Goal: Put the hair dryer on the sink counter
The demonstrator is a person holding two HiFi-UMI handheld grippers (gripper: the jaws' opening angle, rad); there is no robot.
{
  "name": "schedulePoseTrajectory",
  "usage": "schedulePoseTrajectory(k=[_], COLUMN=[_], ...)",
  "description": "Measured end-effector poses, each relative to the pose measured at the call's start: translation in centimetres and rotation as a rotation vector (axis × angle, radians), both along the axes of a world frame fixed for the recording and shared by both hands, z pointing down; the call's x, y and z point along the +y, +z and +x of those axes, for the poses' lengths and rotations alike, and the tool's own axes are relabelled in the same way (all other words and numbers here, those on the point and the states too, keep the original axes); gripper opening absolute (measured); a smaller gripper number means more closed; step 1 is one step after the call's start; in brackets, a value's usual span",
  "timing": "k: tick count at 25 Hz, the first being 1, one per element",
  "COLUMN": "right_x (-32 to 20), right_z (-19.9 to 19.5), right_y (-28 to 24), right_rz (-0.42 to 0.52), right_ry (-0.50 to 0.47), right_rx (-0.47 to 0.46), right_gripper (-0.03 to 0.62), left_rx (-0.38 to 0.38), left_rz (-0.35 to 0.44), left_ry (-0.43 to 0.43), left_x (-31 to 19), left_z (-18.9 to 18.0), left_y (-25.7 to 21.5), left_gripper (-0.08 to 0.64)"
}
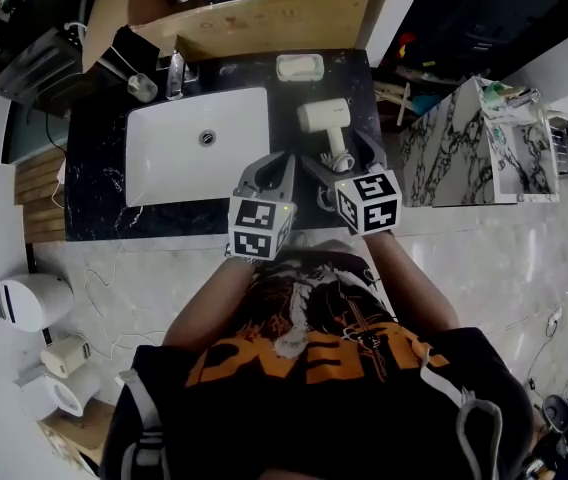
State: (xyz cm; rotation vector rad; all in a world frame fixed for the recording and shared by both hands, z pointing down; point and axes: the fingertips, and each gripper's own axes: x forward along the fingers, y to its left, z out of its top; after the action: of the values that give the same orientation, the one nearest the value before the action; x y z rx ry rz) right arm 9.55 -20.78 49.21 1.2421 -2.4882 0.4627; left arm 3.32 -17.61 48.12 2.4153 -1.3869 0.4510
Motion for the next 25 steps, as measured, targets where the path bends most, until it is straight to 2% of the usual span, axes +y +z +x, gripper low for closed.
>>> schedulePoseTrajectory(k=[3,7,11,20,25], right_x=[0.5,1.0,1.5,3.6,4.7], right_z=[0.4,0.7,0.5,-1.4,-1.3], right_y=[-2.5,-5.8,-8.7,-15.1,-17.3], right_rz=[0.109,0.199,0.270,0.464,0.527], right_ry=[0.013,0.015,0.014,-0.069,-0.057], right_rx=[-0.028,-0.086,-0.126,-0.146,-0.173], right_gripper=[0.378,0.275,0.233,0.123,0.036], left_rx=[-0.006,-0.029,-0.078,0.013,0.076], left_rz=[0.078,0.176,0.291,0.409,0.448], left_ry=[0.000,0.012,0.018,0.020,0.005], left_x=[0.4,0.7,1.0,2.2,3.0], left_z=[0.1,-0.1,-0.3,-0.4,-0.8], left_y=[-2.0,-4.7,-7.8,-13.8,-16.1], left_gripper=[0.022,0.021,0.021,0.022,0.021])
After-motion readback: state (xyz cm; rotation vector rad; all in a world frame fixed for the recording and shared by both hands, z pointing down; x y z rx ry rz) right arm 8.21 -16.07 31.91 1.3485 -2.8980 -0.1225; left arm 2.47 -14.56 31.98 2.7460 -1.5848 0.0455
